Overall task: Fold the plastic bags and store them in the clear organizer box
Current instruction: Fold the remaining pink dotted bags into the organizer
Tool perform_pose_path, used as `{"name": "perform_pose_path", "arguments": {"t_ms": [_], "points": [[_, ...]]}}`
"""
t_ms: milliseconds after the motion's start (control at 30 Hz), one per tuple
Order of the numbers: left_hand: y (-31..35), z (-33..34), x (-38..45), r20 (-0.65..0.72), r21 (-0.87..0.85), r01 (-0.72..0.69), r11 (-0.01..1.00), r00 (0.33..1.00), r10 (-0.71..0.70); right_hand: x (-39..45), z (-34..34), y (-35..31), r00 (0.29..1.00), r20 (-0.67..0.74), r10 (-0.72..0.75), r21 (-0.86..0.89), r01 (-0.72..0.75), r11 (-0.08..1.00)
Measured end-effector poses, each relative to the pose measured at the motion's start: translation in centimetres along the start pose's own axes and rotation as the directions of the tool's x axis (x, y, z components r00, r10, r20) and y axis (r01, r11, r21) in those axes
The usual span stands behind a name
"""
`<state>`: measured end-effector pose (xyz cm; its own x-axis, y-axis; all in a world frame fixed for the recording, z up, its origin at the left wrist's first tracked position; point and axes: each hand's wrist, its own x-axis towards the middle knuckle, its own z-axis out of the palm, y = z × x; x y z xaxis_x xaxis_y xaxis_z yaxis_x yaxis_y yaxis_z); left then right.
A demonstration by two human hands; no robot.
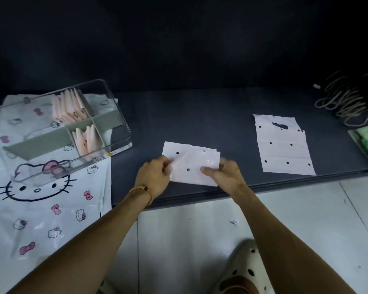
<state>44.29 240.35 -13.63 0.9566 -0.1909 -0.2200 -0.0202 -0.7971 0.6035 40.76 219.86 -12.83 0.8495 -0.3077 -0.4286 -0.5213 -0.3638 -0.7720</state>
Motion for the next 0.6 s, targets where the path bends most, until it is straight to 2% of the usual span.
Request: {"name": "perform_pose_path", "arguments": {"t_ms": [133, 200, 333, 433, 600], "points": [[0.1, -0.2, 1.8, 0.031, 0.003, 0.108, 0.994, 0.994, -0.108, 0.5, 0.5, 0.8, 0.985, -0.172, 0.031, -0.222, -0.069, 0.973], [0.2, -0.2, 2.6, 0.028, 0.042, 0.15, 0.988, 0.988, -0.151, 0.7, 1.0, 0.9, 0.975, -0.219, 0.035, -0.259, -0.093, 0.961], [0.4, -0.1, 3.7, -0.064, 0.246, 0.199, 0.948, 0.98, -0.189, 1.3, 1.1, 0.7, 0.968, -0.249, 0.027, -0.28, -0.098, 0.955], [0.6, 0.2, 4.1, -0.062, 0.343, 0.173, 0.924, 0.985, -0.161, 1.9, 1.2, 0.6, 0.963, -0.269, 0.03, -0.325, -0.12, 0.938], [0.4, 0.3, 4.7, -0.08, 0.344, 0.197, 0.918, 0.98, -0.18, 3.0, 1.5, 0.2, 0.958, -0.278, 0.077, -0.357, -0.178, 0.917]]}}
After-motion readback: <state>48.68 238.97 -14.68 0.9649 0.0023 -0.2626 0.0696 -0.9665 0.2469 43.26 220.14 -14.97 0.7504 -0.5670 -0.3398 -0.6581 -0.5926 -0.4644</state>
